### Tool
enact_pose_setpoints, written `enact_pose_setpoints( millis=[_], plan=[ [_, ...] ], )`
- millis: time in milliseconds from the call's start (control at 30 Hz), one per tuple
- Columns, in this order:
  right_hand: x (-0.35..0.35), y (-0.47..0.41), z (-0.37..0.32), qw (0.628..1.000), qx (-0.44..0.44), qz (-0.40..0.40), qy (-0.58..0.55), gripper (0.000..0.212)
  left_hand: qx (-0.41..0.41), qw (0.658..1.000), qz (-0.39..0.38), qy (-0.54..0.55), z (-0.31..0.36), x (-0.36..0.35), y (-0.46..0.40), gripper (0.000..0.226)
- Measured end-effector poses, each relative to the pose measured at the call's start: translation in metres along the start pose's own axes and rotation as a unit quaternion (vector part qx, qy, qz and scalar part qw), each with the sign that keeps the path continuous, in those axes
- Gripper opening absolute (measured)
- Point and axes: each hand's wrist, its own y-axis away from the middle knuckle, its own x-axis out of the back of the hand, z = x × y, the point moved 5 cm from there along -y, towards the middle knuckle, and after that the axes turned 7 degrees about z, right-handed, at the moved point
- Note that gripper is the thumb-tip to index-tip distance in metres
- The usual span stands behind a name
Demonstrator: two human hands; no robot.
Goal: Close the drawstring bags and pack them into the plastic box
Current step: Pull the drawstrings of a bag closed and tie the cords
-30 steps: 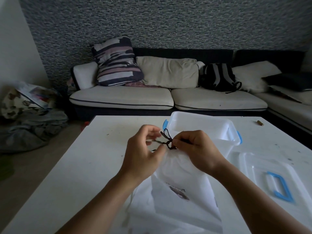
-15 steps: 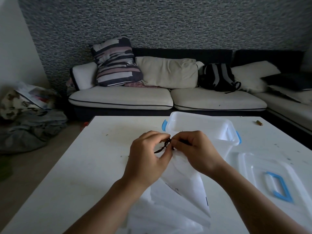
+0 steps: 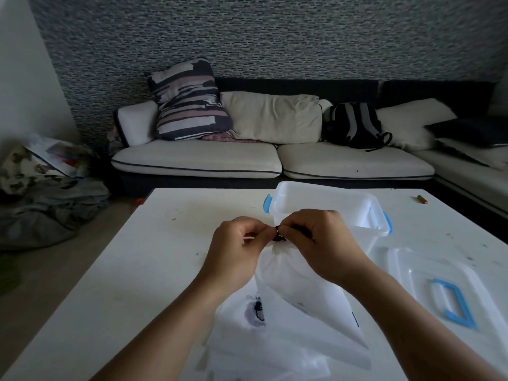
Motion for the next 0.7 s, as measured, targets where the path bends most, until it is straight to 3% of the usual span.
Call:
enact_pose_setpoints(
  millis=[100, 233, 300, 400, 500, 700],
  plan=[
    [0.001, 0.0, -0.004, 0.999, 0.043, 0.007, 0.024, 0.018, 0.135, 0.983, -0.078, 0.1, -0.013, -0.006, 0.0, 0.026],
    [0.002, -0.001, -0.003, 0.998, 0.066, 0.013, 0.02, 0.016, 0.292, 0.893, -0.114, 0.321, -0.014, -0.018, 0.011, 0.026],
    [0.001, -0.002, -0.003, 0.997, 0.068, 0.015, 0.018, 0.015, 0.327, 0.862, -0.134, 0.365, -0.011, -0.022, 0.015, 0.025],
    [0.001, -0.004, -0.002, 0.999, 0.043, 0.02, -0.006, 0.014, 0.326, 0.846, -0.154, 0.394, -0.01, -0.022, 0.014, 0.025],
    [0.002, -0.003, 0.0, 0.999, 0.014, 0.015, -0.024, 0.014, 0.271, 0.881, -0.156, 0.354, -0.01, -0.021, 0.011, 0.03],
    [0.0, -0.001, 0.004, 1.0, 0.0, 0.003, -0.008, 0.015, 0.109, 0.976, -0.079, 0.17, -0.007, -0.012, 0.007, 0.008]
  ],
)
